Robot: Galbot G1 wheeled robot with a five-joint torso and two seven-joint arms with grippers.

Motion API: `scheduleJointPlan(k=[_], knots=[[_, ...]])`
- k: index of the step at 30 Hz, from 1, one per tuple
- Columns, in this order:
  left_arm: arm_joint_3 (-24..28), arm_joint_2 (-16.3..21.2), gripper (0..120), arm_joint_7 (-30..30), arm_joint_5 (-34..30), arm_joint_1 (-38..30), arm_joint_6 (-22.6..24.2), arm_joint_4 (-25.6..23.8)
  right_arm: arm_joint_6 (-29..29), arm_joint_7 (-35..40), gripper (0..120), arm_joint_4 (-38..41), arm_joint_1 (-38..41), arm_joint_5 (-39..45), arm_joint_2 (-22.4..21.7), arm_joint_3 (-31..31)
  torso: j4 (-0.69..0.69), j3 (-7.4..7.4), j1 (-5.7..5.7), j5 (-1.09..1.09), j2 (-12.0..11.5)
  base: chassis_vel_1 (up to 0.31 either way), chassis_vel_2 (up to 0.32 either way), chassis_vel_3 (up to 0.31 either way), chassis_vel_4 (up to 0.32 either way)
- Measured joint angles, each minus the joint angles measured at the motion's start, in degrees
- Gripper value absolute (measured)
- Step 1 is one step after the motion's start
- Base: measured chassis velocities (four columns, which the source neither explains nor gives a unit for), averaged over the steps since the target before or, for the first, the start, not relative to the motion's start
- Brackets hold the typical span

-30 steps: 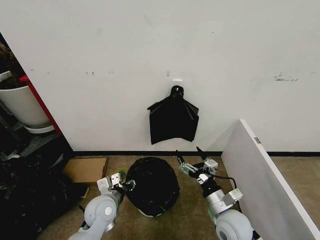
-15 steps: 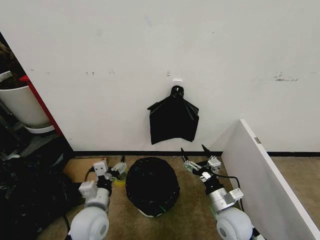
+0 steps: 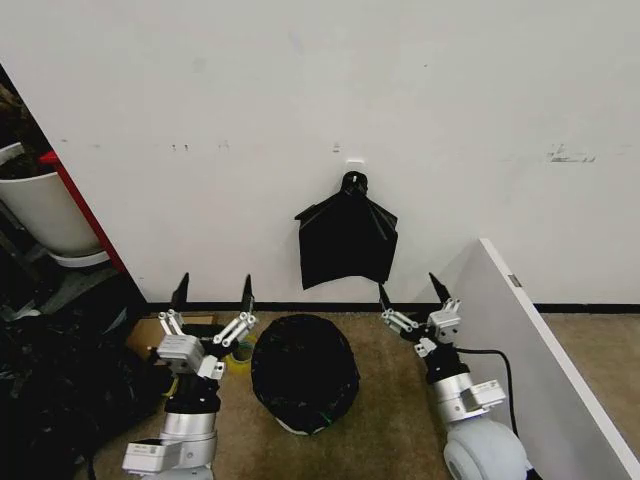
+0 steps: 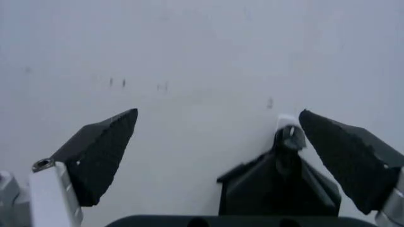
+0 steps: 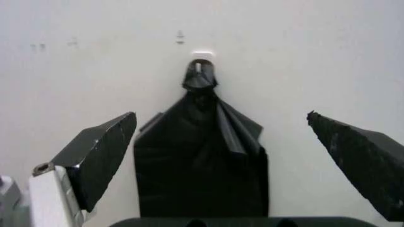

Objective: Place the garbage bag over the trash bin.

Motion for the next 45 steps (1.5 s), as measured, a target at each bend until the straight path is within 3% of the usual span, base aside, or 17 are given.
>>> scheduleJointPlan(k=[4,8,12,19,45], knots=[[-1.1,0.2,100,-0.8,-0.1,0.0,3.1,0.8,0.1,0.6,100,-1.2,-0.3,-2.7,0.2,2.9,0.00,0.00,0.00,0.00,0.0,0.000,0.000,0.000,0.000],[-1.3,0.7,100,-1.3,-1.0,-1.2,5.8,3.9,3.0,-4.0,100,-4.3,-0.7,-4.3,1.0,9.0,0.00,0.01,0.00,0.00,0.0,0.000,0.000,0.000,0.000],[-1.4,4.2,100,-1.1,-6.2,-3.9,6.3,7.8,4.7,-9.8,100,-6.7,-0.5,-1.0,0.9,13.8,-0.01,0.01,0.01,-0.01,0.0,0.000,0.000,0.000,0.000],[-3.6,6.4,100,-0.9,-12.9,-5.7,6.3,8.5,4.0,-12.2,100,-7.5,0.0,3.3,3.3,14.6,0.01,0.01,0.01,0.00,0.0,0.000,0.000,0.000,0.000],[-2.0,4.6,100,-0.3,-10.5,-6.0,6.2,8.4,5.3,-13.0,100,-5.4,-2.5,1.6,2.5,13.6,0.00,0.01,0.01,0.00,0.0,0.000,0.000,0.000,0.000]])
